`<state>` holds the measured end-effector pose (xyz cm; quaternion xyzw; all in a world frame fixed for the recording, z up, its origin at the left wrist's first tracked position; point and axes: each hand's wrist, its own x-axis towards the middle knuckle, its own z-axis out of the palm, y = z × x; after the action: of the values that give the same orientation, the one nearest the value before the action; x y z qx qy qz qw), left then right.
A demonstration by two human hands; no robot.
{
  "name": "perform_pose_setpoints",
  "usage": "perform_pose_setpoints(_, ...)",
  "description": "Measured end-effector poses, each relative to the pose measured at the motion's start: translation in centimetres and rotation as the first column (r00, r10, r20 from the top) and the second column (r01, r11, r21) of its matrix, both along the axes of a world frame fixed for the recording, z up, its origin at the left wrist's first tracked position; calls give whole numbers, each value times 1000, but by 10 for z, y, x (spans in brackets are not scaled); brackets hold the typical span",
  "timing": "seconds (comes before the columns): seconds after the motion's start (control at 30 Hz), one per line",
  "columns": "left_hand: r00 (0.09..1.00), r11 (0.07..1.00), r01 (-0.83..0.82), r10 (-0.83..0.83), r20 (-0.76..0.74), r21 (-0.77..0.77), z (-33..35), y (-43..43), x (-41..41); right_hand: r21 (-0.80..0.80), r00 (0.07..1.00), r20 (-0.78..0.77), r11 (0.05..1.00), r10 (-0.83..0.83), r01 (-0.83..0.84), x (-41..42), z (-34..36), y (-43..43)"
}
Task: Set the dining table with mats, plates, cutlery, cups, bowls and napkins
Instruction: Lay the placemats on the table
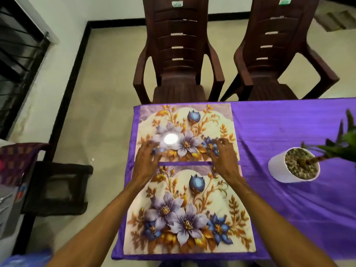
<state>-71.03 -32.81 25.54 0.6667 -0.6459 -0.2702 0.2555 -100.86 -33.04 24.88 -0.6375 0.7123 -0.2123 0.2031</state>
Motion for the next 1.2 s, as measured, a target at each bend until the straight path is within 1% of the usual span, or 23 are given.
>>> perform_pose_setpoints(0.03, 999, 999, -28, 29, 15, -16, 2, 23, -1, 8, 999, 14, 1000, -30, 30, -3, 0, 21)
perform_pose_setpoints(0.1, 993, 993, -114, 114, 39, -13, 1, 67, -1, 49, 998, -12, 996, -69, 69, -11, -1, 62)
perform_pose_setpoints(0.2, 963, 965, -258, 254, 92, 42, -4, 124, 1, 116, 992, -66, 987, -104, 111, -21, -4, 109)
perform_pose_setpoints(0.27, 946, 948, -310, 300, 123, 73, -2, 152, 1, 201, 986, -118, 969, -121, 143, -27, -2, 131)
perform_pose_setpoints(0.33, 925, 920, -368, 347, 154, 137, 0, 171, 1, 248, 979, -154, 953, -137, 172, -29, 2, 147)
perform_pose_setpoints(0.4, 904, 883, -414, 370, 213, 221, 3, 184, -1, 276, 971, -167, 938, -170, 211, -31, 6, 161)
perform_pose_setpoints(0.5, 880, 830, -463, 388, 273, 311, 3, 193, -1, 350, 956, -134, 890, -260, 291, -31, 10, 172)
perform_pose_setpoints(0.57, 882, 819, -459, 373, 288, 345, -1, 196, 2, 398, 946, -107, 859, -305, 322, -31, 8, 178)
perform_pose_setpoints(0.7, 877, 807, -466, 365, 313, 363, -9, 195, 9, 412, 933, -76, 841, -351, 350, -28, 4, 185)
perform_pose_setpoints(0.77, 870, 796, -486, 399, 289, 362, -9, 193, 15, 399, 919, -79, 833, -387, 385, -29, 3, 185)
perform_pose_setpoints(0.83, 860, 782, -510, 454, 235, 357, -12, 192, 25, 366, 893, -50, 823, -448, 434, -34, 3, 185)
perform_pose_setpoints(0.93, 836, 781, -543, 538, 109, 308, -18, 195, 38, 309, 861, 43, 826, -507, 471, -40, 8, 186)
perform_pose_setpoints(1.0, 817, 769, -550, 577, 18, 326, -13, 195, 37, 292, 851, 95, 832, -516, 472, -42, 13, 188)
perform_pose_setpoints(1.1, 801, 781, -537, 590, -96, 320, 0, 197, 30, 279, 843, 153, 841, -515, 463, -46, 23, 193)
perform_pose_setpoints(1.2, 798, 814, -493, 564, -212, 307, 7, 201, 26, 267, 825, 280, 865, -491, 424, -55, 30, 200)
